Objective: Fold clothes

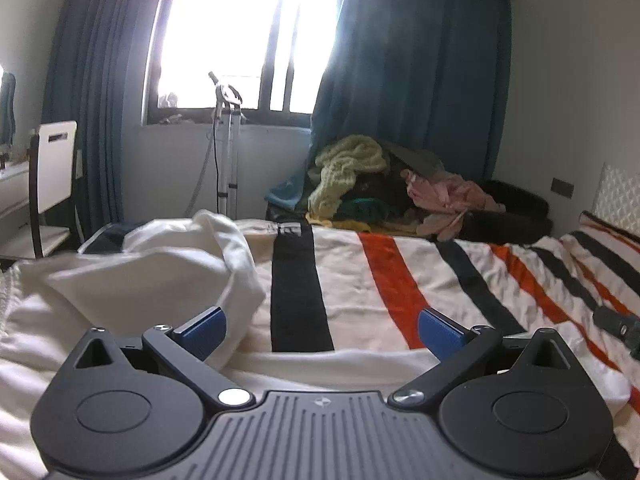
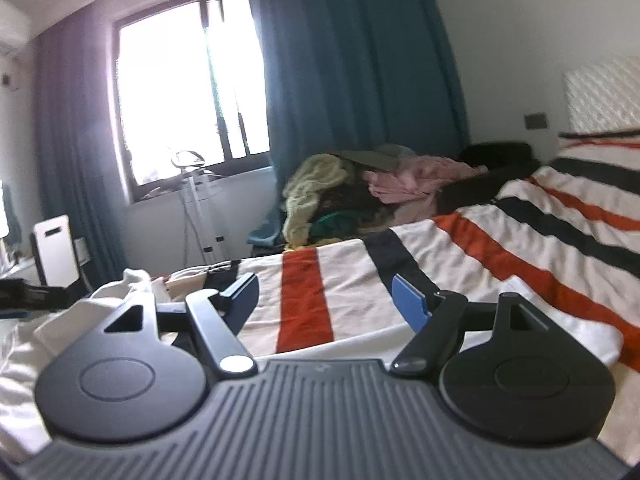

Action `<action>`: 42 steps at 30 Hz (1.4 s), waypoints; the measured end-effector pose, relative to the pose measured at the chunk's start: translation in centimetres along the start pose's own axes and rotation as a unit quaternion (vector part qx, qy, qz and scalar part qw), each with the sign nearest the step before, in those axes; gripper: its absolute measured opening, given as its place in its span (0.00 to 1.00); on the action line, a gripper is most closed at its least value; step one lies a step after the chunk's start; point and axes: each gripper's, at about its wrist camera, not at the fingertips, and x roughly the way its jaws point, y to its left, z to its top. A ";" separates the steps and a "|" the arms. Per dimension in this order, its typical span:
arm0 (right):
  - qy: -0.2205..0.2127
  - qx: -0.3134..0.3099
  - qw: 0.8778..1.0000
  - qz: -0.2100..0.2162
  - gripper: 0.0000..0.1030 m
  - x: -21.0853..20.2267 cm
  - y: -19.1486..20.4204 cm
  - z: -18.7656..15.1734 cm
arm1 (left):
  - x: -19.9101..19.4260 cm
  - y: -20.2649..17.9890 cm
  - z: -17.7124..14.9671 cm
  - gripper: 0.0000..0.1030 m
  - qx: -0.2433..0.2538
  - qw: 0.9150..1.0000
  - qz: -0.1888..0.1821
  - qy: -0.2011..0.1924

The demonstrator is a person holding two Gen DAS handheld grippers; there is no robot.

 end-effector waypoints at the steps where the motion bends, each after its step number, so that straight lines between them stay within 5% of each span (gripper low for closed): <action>1: -0.001 -0.005 1.000 0.002 0.74 0.1 0.2 -0.2 | 0.4 0.2 -0.4 1.00 0.001 1.000 0.002 0.004; 19: 0.035 -0.010 0.999 0.020 0.74 3.1 1.0 -2.6 | 0.5 4.1 -1.4 1.00 -0.040 0.998 0.036 0.012; 26: 0.100 -0.022 0.993 0.063 0.69 6.1 2.1 -4.2 | 0.1 5.8 -2.1 1.00 -0.061 0.997 0.036 0.044; 32: 0.184 0.006 0.974 0.133 0.65 12.9 4.7 -3.3 | -0.8 7.3 -2.7 1.00 -0.085 0.995 0.040 0.033; 36: 0.220 -0.027 0.962 0.157 0.65 21.3 9.9 -0.9 | -0.6 8.9 -3.7 1.00 -0.101 0.993 0.054 0.023; 42: 0.197 -0.070 0.958 0.197 0.65 32.3 20.8 2.9 | 3.5 11.1 -3.9 1.00 -0.123 0.989 0.084 -0.009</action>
